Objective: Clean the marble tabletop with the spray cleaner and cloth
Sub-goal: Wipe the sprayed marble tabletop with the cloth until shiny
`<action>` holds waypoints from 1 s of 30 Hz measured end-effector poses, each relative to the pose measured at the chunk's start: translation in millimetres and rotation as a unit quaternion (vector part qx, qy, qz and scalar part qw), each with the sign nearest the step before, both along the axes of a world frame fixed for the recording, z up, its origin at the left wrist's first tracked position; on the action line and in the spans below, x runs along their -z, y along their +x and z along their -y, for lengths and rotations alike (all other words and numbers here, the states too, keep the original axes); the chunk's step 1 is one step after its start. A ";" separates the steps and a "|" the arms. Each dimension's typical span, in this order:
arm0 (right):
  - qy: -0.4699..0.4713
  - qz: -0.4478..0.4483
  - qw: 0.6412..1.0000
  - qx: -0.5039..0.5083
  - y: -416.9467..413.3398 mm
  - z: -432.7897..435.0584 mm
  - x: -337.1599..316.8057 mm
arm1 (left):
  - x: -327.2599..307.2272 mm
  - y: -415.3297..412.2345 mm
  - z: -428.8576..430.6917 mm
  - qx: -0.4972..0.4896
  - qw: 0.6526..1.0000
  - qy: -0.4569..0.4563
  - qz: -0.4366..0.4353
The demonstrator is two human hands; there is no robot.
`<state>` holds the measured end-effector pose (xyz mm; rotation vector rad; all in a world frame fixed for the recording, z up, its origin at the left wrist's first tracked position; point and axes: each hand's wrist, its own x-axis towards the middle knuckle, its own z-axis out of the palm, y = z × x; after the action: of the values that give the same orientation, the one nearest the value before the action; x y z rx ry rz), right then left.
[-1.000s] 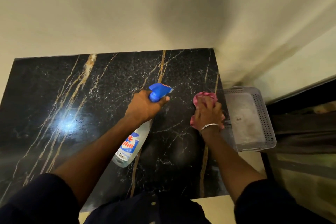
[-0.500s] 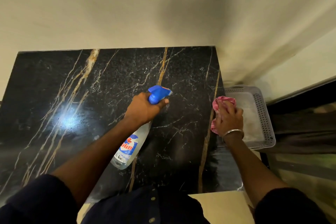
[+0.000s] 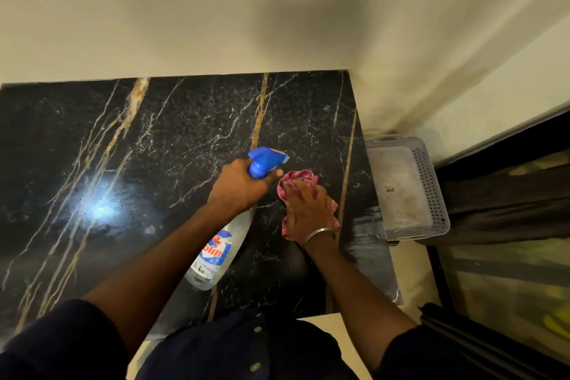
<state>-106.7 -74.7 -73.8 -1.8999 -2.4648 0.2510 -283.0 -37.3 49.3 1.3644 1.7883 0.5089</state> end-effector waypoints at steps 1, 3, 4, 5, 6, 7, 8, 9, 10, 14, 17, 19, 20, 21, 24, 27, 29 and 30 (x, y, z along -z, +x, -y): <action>-0.001 0.000 1.000 -0.017 10.5 -2.8 1.5 | -1.4 0.3 -0.5 0.001 1.000 -0.001 -0.001; -0.006 0.017 1.000 -0.012 39.7 -9.0 3.4 | -3.9 -0.5 -1.6 0.009 1.000 -0.001 0.000; -0.008 0.028 1.000 0.012 57.3 -11.9 4.4 | -5.1 -0.7 -1.7 0.014 1.000 0.000 0.000; -0.005 0.032 0.999 0.043 75.8 -15.2 3.8 | -5.5 -1.3 -1.9 0.017 1.000 0.001 -0.001; 0.007 0.032 0.997 0.075 93.4 -17.4 2.3 | -5.2 -2.5 -1.5 0.019 1.000 0.003 -0.001; 0.018 0.027 0.994 0.105 108.8 -18.9 1.4 | -4.5 -3.8 -1.2 0.021 1.000 0.004 0.000; 0.027 0.018 0.991 0.131 120.4 -19.5 -0.1 | -3.8 -5.3 -0.8 0.024 1.000 0.004 0.002; 0.031 0.011 0.988 0.151 127.7 -20.2 -0.8 | -2.9 -6.6 0.1 0.027 1.000 0.003 0.004; 0.033 0.010 0.986 0.164 131.2 -20.7 -0.5 | -2.3 -7.6 1.4 0.028 1.000 0.002 0.006; 0.033 -0.003 0.974 0.226 108.6 -14.8 -3.9 | -0.8 -5.7 6.7 0.013 1.000 0.001 0.005; 0.038 -0.021 0.979 0.197 67.0 1.7 -7.5 | 2.2 -2.1 8.7 0.017 1.000 0.007 0.006; 0.049 -0.026 0.989 0.135 32.9 17.9 -3.3 | 4.2 -0.3 10.6 0.019 1.000 0.002 0.011; 0.047 -0.018 0.994 0.099 19.3 25.9 0.5 | 4.5 0.9 11.6 0.017 1.000 -0.001 0.012; 0.044 -0.007 0.997 0.065 10.4 32.4 3.5 | 5.1 2.0 12.6 0.015 1.000 -0.001 0.011; 0.031 0.006 0.999 -0.011 18.1 38.7 9.1 | 5.4 3.1 15.6 0.017 1.000 -0.005 0.011; 0.028 0.017 0.998 0.052 52.0 40.2 3.7 | 5.9 0.8 18.3 0.028 0.999 -0.006 0.018; 0.023 0.020 0.992 0.121 80.3 37.1 0.7 | 7.0 -0.9 21.6 0.038 0.999 -0.008 0.024; 0.020 0.018 0.990 0.141 94.2 35.0 -0.2 | 7.2 -1.3 23.5 0.039 0.999 -0.007 0.024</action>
<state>-12.5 -109.6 -73.6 -2.2191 -2.1641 0.1610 -284.3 -60.7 42.1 1.3937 1.6900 0.4825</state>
